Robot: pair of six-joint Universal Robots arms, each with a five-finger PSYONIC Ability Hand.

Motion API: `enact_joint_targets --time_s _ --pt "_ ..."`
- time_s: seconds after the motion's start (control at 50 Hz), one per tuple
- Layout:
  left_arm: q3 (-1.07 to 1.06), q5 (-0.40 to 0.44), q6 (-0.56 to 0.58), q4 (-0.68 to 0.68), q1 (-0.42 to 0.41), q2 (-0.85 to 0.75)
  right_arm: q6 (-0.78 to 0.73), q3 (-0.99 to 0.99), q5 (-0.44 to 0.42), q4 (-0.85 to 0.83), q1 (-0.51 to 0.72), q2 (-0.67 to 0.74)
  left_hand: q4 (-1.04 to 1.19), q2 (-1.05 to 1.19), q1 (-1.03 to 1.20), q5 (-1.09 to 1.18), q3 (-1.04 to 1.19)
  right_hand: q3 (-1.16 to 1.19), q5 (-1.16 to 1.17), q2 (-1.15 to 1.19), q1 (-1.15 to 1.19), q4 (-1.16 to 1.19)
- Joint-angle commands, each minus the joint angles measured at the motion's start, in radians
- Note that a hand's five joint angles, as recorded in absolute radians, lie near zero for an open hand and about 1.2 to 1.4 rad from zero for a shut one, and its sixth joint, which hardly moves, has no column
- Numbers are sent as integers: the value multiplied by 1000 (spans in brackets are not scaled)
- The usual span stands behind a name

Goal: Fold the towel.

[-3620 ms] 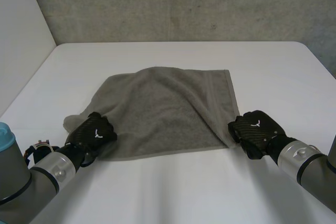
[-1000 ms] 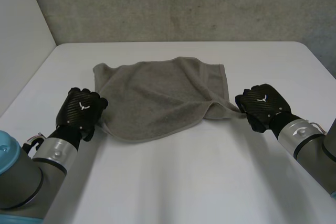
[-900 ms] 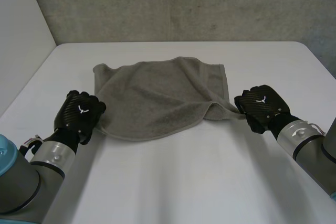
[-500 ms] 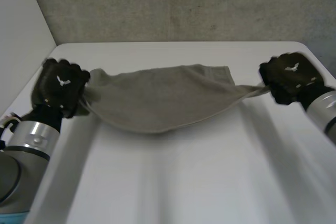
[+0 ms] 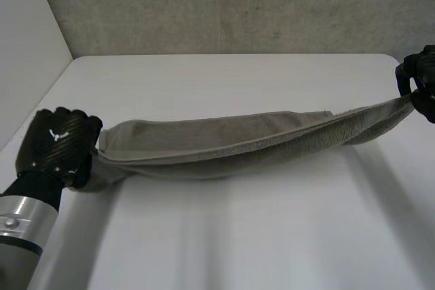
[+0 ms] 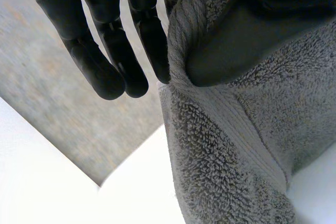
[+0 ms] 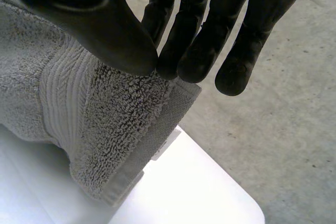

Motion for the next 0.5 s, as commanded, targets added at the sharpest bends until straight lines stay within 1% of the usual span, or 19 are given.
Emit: enact_joint_targets --time_s 0.02,0.04,0.06,0.08,0.1,0.12,0.14,0.18,0.2,0.24,0.3,0.34,0.36,0.38,0.4,0.42,0.46,0.48,0.5 --pt "108 -2 10 47 31 -259 -45 -91 50 -52 124 226 -119 -91 -56 -257 -147 62 37 58 57 53" --pt "108 -2 10 47 31 -259 -45 -91 51 -52 125 227 -119 -91 -56 -257 -147 62 37 58 57 53" --pt "139 0 10 50 40 -309 -57 -127 96 -52 166 288 -119 -91 -56 -257 -147 62 37 58 57 53" --pt "175 0 10 52 47 -367 -57 -128 97 -52 166 288 -119 -91 -56 -257 -147 62 37 58 57 53" --pt "176 0 10 52 47 -368 -68 -164 147 -52 200 346 -119 -91 -56 -257 -147 62 37 58 57 53" --pt "215 0 11 47 50 -417 -78 -204 197 -53 227 403 -119 -91 -56 -257 -147 62 37 58 57 53" --pt "261 -2 13 41 50 -464 -78 -205 198 -53 228 403 -119 -91 -56 -257 -147 62 37 58 57 53" --pt "310 -2 13 40 50 -507 -107 -304 288 -50 278 525 -119 -91 -56 -257 -147 62 37 58 57 53" --pt "311 -2 13 40 50 -508 -108 -304 288 -50 278 526 -119 -91 -56 -257 -147 62 37 58 57 53" --pt "402 -5 17 40 47 -592 -124 -396 337 -52 332 641 -119 -91 -56 -257 -147 62 37 58 57 53" --pt "487 -9 25 37 37 -664 -123 -438 357 -53 352 690 -119 -91 -56 -257 -147 62 37 58 57 53" --pt "525 -9 29 35 33 -694 -114 -528 386 -59 376 785 -119 -91 -56 -257 -147 62 37 58 57 53" --pt "526 -9 29 35 33 -695 -114 -528 387 -59 376 785 -119 -91 -56 -257 -147 62 37 58 57 53" --pt "562 -12 32 32 30 -725 -109 -571 400 -61 387 832 -136 -108 -73 -274 -164 62 37 58 57 53" --pt "599 -14 36 31 27 -756 -103 -615 414 -64 404 878 -191 -163 -128 -329 -220 62 37 58 57 53" --pt "599 -14 36 31 27 -756 -103 -616 414 -64 404 879 -192 -164 -129 -330 -220 62 37 58 57 53" --pt "663 -15 36 18 11 -806 -98 -660 431 -70 424 920 -306 -278 -243 -444 -334 62 37 58 57 53" --pt "664 -15 36 18 11 -807 -98 -700 448 -88 442 960 -306 -278 -244 -444 -335 62 37 58 57 53" --pt "692 -15 36 9 5 -831 -100 -732 465 -114 451 991 -426 -398 -363 -563 -454 62 37 58 57 53"
